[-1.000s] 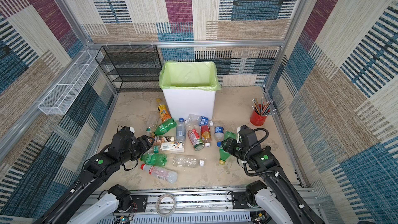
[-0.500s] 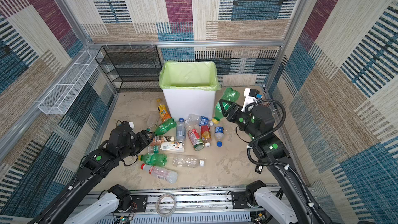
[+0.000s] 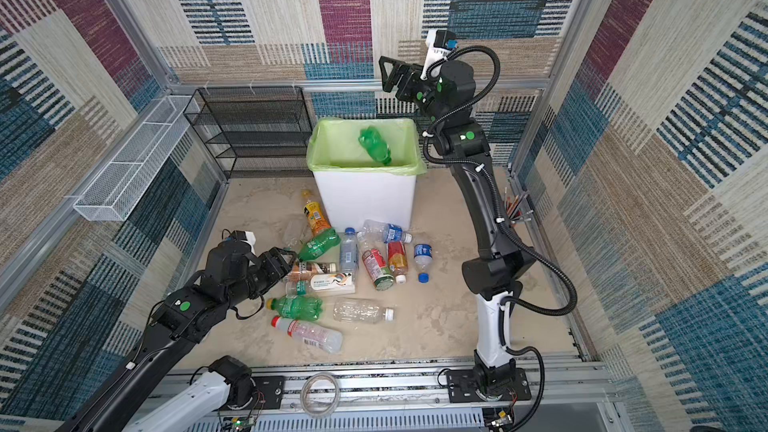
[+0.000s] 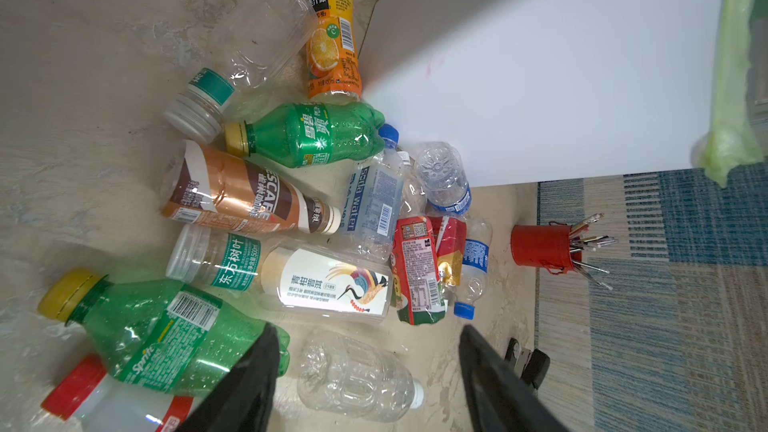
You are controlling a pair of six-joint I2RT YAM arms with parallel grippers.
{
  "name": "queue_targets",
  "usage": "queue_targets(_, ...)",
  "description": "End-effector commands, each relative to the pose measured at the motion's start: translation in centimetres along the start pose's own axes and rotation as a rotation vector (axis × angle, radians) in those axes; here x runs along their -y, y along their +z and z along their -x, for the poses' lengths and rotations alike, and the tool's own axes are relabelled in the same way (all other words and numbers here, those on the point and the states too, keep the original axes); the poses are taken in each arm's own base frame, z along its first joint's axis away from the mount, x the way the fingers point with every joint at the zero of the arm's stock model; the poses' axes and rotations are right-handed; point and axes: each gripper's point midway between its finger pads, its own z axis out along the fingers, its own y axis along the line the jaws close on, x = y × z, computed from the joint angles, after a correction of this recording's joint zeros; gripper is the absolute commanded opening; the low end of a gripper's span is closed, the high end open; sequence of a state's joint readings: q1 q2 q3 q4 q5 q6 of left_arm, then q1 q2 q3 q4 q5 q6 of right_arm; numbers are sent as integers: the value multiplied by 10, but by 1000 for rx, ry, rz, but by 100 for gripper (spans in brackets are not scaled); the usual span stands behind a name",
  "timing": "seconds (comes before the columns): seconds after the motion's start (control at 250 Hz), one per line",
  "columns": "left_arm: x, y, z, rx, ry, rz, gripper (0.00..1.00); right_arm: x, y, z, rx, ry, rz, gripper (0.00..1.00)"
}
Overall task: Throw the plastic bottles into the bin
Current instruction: 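Carry the green Sprite bottle with the right gripper over the bin and release, then lower the right gripper back toward the Pepsi-labelled clear bottle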
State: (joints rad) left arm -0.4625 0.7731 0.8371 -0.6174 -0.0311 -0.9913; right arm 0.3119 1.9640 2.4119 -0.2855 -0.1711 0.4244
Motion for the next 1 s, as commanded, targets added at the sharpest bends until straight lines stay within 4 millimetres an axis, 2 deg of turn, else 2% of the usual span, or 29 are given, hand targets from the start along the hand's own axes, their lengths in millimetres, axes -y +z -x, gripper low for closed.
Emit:
queue_targets(0.0, -3, -2, 5, 37, 10, 2, 70, -88, -157, 153, 385, -106, 106, 97)
queue_targets(0.072, -4, -3, 6, 46, 12, 0, 70, -85, -168, 163, 356, -150, 46, 95)
queue_targets(0.148, -4, 0, 5, 41, 19, 4, 70, -82, -177, 161, 323, -170, 15, 95)
queue_targets(0.224, -5, 4, 3, 26, 24, 9, 70, -72, -184, 144, 277, -162, -19, 94)
queue_targets(0.288, -6, 8, 1, 13, 22, 14, 70, -55, -189, 119, 228, -136, -68, 93)
queue_targets(0.492, -11, 15, -5, -4, 5, 17, 70, -1, -203, 17, 25, -24, -186, 90)
queue_targets(0.68, -17, 16, -7, -9, 2, 32, 70, 49, -222, -105, -227, 105, -278, 87)
queue_targets(0.88, -18, 18, -7, -26, -17, 39, 70, 92, -272, -238, -475, 308, -391, 81)
queue_targets(0.996, -20, 16, -9, -53, -5, 48, 70, 107, -301, -295, -589, 411, -460, 79)
